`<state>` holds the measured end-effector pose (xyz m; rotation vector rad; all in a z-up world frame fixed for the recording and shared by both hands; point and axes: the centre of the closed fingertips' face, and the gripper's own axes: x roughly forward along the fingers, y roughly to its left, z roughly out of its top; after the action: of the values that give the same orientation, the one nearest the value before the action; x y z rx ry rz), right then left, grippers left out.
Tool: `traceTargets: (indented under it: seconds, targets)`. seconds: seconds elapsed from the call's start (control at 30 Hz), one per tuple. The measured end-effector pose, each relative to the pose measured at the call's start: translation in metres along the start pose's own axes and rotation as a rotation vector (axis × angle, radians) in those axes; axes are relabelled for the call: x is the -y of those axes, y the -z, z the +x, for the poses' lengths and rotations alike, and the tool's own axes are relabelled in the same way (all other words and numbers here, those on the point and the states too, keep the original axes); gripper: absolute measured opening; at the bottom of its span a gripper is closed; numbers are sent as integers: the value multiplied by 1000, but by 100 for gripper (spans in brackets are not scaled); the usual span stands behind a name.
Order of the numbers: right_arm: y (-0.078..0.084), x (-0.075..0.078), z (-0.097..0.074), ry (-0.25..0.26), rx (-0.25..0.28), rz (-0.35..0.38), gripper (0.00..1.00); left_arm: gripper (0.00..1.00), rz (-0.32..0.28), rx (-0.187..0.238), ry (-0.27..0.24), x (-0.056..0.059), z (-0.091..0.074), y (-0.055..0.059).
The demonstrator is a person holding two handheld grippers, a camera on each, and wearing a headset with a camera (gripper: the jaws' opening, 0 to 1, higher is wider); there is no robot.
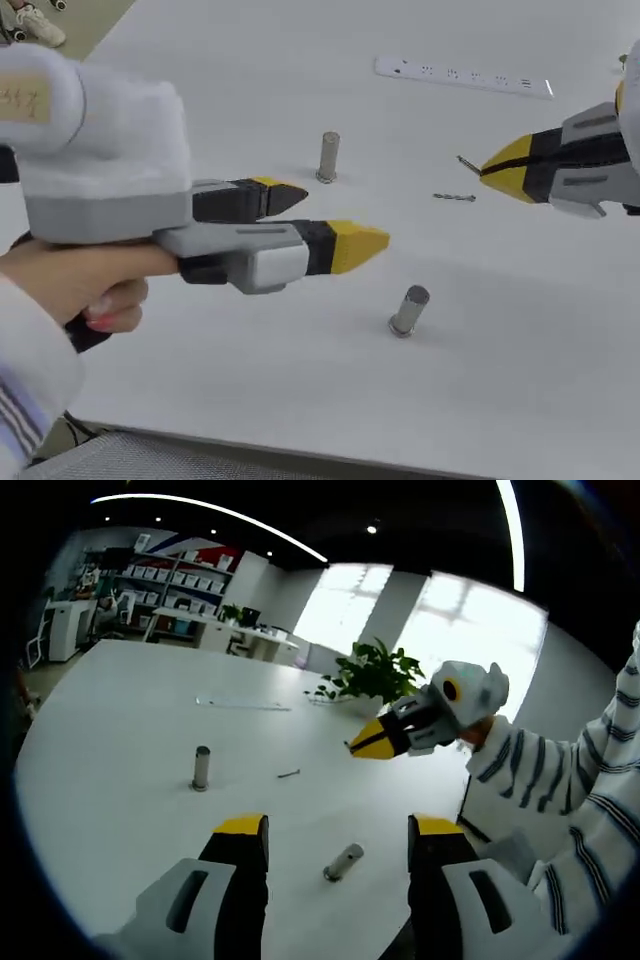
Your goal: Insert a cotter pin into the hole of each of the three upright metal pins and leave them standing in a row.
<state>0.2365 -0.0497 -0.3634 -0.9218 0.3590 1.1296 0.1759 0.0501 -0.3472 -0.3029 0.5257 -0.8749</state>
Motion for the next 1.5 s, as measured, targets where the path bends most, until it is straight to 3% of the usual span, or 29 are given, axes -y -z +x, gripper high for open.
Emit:
traceTargets:
  seconds: [0.17, 0.33, 0.73, 1.07, 1.5]
  targets:
    - [-10, -14, -7, 28, 19, -7, 0, 49, -20, -26, 28, 2, 12, -3]
    - [-25, -26, -10, 46, 45, -27, 0, 39, -26, -49, 29, 1, 22, -4]
    - [-58, -52, -4, 24, 104, -77, 0, 19, -48, -73, 106, 24, 32, -4]
    - [-63, -58, -1, 8, 111, -86, 0, 3, -57, -98, 126, 30, 29, 2]
    - [-66, -59, -2, 6, 111, -99, 0, 0, -72, -119, 141, 32, 34, 3]
